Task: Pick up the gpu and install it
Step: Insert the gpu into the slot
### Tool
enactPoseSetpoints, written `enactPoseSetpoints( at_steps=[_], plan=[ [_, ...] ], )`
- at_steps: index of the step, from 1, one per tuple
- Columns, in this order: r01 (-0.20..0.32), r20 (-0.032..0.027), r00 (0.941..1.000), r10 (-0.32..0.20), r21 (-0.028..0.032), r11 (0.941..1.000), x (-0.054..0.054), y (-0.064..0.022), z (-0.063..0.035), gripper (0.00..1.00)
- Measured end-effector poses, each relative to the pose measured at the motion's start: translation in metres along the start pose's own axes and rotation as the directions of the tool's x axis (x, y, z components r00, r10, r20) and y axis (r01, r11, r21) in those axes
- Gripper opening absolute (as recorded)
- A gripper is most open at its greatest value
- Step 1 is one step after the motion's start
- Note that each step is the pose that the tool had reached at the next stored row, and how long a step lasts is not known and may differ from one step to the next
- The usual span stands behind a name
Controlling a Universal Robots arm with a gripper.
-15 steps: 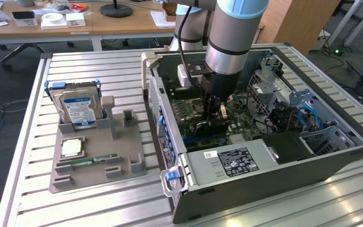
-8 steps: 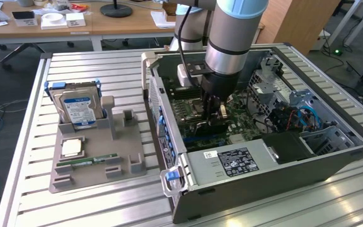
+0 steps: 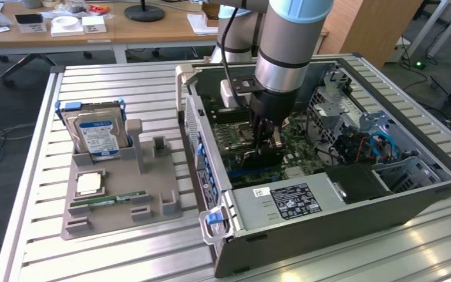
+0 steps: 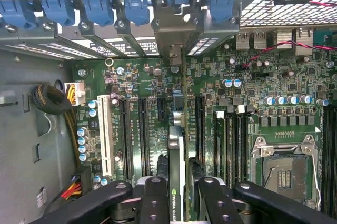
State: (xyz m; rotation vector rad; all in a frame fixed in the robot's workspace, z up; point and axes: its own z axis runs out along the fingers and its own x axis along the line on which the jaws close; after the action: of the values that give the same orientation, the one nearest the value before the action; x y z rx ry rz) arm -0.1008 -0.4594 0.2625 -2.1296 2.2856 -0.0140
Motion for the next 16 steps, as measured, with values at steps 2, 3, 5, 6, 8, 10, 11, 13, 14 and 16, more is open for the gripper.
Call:
enactPoseSetpoints(
  at_steps=[2,3,5,6,8,10,11,13,14,16],
  plan=[
    [0.0,0.0001,1.0,0.0,0.0,1.0,0.0,0.0,0.0,0.26],
    [0.0,0.0001,1.0,0.0,0.0,1.0,0.0,0.0,0.0,0.26],
    [0.0,0.0001,1.0,0.0,0.0,1.0,0.0,0.0,0.0,0.26],
    [0.0,0.0001,1.0,0.0,0.0,1.0,0.0,0.0,0.0,0.26],
    [0.0,0.0001,1.0,0.0,0.0,1.0,0.0,0.0,0.0,0.26],
    [0.0,0.0001,1.0,0.0,0.0,1.0,0.0,0.0,0.0,0.26],
    [0.0,0.0002,1.0,0.0,0.0,1.0,0.0002,0.0,0.0001,0.26],
    [0.0,0.0003,1.0,0.0,0.0,1.0,0.0007,0.0,0.0001,0.26],
    [0.0,0.0003,1.0,0.0,0.0,1.0,0.0008,-0.0001,0.0001,0.26],
    [0.001,0.0003,1.0,-0.001,0.0,1.0,0.0009,-0.0001,0.0001,0.26]
  ],
)
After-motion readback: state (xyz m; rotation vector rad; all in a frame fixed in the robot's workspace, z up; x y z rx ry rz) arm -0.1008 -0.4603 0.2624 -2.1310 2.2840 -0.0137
